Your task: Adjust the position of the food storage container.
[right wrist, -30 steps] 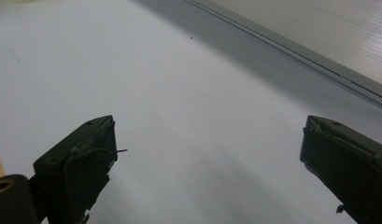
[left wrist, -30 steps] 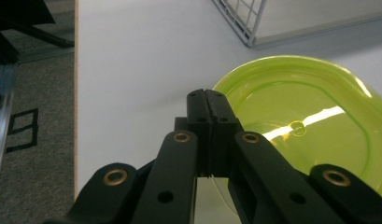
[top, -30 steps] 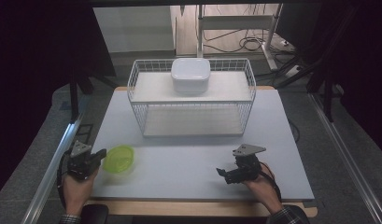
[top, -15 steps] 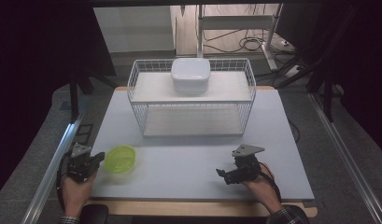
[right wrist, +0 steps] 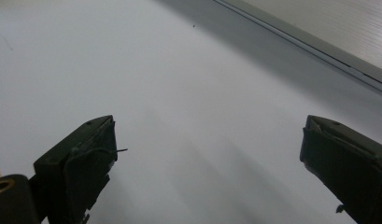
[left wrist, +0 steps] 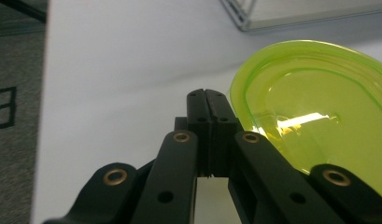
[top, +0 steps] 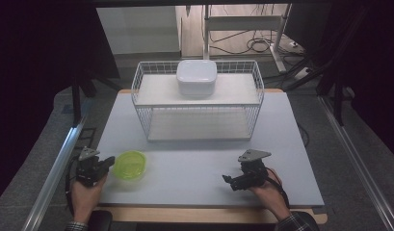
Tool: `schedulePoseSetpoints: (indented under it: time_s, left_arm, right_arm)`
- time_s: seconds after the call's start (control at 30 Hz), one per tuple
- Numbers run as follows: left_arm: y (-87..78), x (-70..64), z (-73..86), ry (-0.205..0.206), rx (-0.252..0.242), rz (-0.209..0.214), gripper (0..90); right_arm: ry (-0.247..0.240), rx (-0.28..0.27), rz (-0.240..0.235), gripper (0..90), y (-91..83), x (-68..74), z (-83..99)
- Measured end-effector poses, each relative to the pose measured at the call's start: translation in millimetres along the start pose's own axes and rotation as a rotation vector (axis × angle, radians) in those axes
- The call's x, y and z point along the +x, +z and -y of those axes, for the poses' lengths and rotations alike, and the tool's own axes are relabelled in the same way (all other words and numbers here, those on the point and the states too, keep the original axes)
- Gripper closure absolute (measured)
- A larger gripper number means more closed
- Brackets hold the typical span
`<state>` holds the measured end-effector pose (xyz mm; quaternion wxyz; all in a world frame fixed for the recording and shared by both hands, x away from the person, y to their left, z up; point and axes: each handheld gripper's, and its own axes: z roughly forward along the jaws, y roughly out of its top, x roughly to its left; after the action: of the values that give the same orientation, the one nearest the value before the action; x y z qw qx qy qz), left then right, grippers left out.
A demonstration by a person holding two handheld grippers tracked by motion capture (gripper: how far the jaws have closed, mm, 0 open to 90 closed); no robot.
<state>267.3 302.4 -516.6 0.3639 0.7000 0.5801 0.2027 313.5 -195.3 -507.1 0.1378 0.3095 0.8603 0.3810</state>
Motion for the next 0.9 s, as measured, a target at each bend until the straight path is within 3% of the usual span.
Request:
schedulePoseSetpoints:
  time_s: [0.13,0.2,0.37,0.47,0.6,0.9]
  left_arm:
    - [5.9,-14.6,-3.5,0.027,0.006,0.053,90.0]
    - [6.2,-18.7,-4.8,0.038,0.009,0.056,90.0]
    - [0.7,-8.8,0.4,0.009,0.031,0.053,89.9]
    - [1.3,-4.3,5.0,0.004,0.064,0.088,90.0]
    - [5.6,-9.4,10.3,0.025,0.116,0.155,90.0]
    - [12.7,-22.6,12.0,0.051,0.155,0.218,90.0]
  right_arm:
    - [-0.001,0.001,0.000,4.3,0.7,0.2,0.2]
    - [-0.002,0.002,0.000,4.3,0.8,0.2,0.2]
    - [-0.003,-0.002,0.004,4.3,-0.7,-0.5,0.0]
    - [-0.003,-0.001,0.005,4.4,-0.9,-0.6,0.1]
    - [-0.004,-0.003,0.006,4.3,-1.1,-0.2,-0.1]
    - [-0.005,0.003,0.005,4.4,-0.4,0.1,0.0]
